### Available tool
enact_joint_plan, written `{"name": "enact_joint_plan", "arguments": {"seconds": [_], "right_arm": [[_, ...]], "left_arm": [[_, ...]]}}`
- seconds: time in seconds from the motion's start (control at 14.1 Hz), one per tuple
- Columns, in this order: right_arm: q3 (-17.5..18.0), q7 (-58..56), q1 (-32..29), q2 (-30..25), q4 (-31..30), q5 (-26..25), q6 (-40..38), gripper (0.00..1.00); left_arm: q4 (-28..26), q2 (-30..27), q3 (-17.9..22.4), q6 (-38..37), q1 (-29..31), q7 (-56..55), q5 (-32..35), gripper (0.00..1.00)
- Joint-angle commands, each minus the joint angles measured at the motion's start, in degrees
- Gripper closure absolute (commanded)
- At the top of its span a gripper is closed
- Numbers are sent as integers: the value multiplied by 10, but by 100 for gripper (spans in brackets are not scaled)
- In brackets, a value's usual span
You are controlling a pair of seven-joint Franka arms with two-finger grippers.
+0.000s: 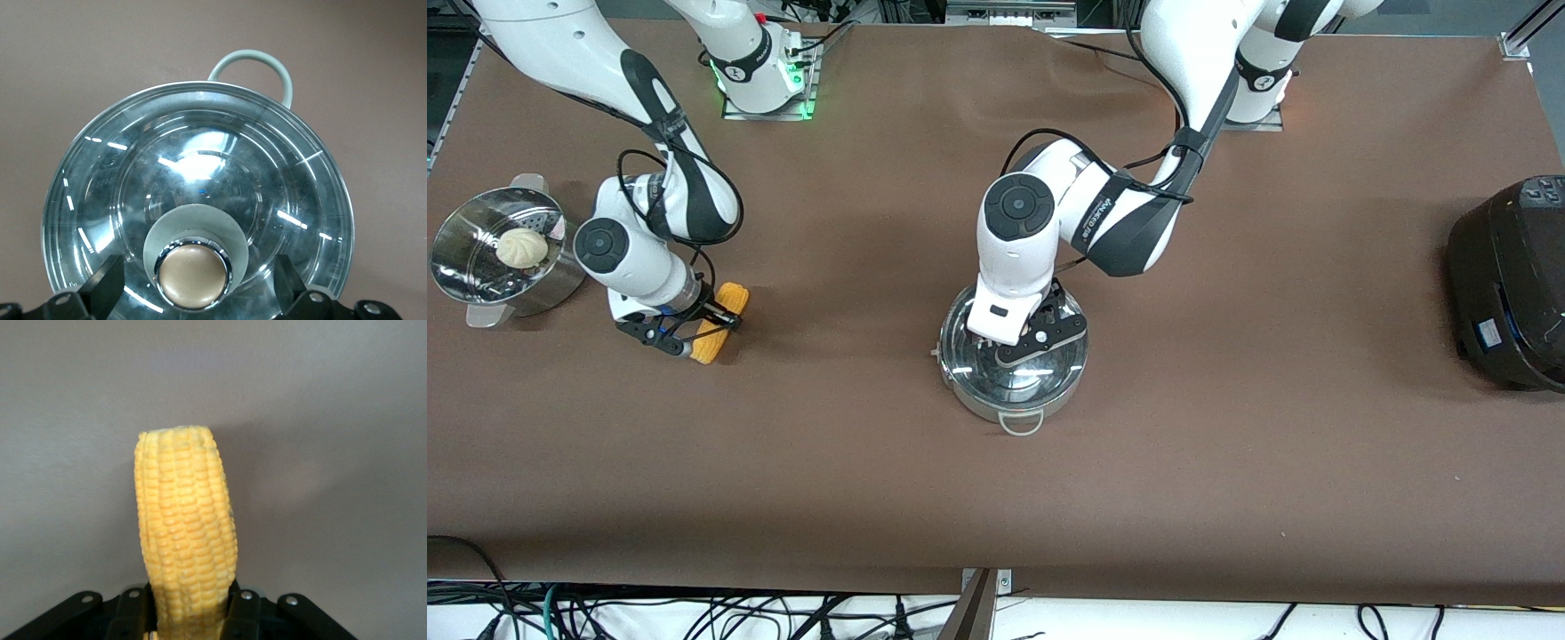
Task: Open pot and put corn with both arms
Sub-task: 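Grasp the corn with the right gripper while the left gripper grips the lid knob, then lift the lid off with the left gripper while the right gripper carries corn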
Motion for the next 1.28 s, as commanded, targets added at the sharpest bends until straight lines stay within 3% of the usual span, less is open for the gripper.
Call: {"name": "enact_joint_plan", "arguments": {"seconds": [0.0, 0.14, 0.28, 0.43, 0.64, 0.71, 0.78, 0.99, 1.2], "right_arm": [[4, 5, 10, -20, 92, -11, -148, 91], [7, 7, 27, -19, 179, -11, -256, 91], [7, 7, 51, -16, 259, -6, -345, 91], [7, 5, 67, -11, 312, -1, -391, 91], [7, 5, 93, -13, 340, 25, -405, 91], [8, 6, 99, -13, 354, 38, -414, 91], [8, 9, 110, -13, 367, 51, -434, 90], [13, 35, 136, -13, 390, 62, -452, 89], [41, 42, 168, 3, 419, 60, -445, 87]], "left_arm": [[23, 16, 11, -6, -7, 1, -7, 8], [22, 17, 10, -7, -6, 7, -9, 14], [22, 16, 10, -11, -4, 16, -11, 28], [21, 16, 10, -11, -3, 16, -27, 35], [20, 15, 9, -11, -2, 14, -31, 46], [20, 12, 6, -11, -2, 13, -31, 87], [20, 9, 5, -13, -1, 11, -31, 100], [17, -17, 4, -24, 12, 18, -31, 100], [-56, -103, -9, -31, 37, 26, -31, 100]]}}
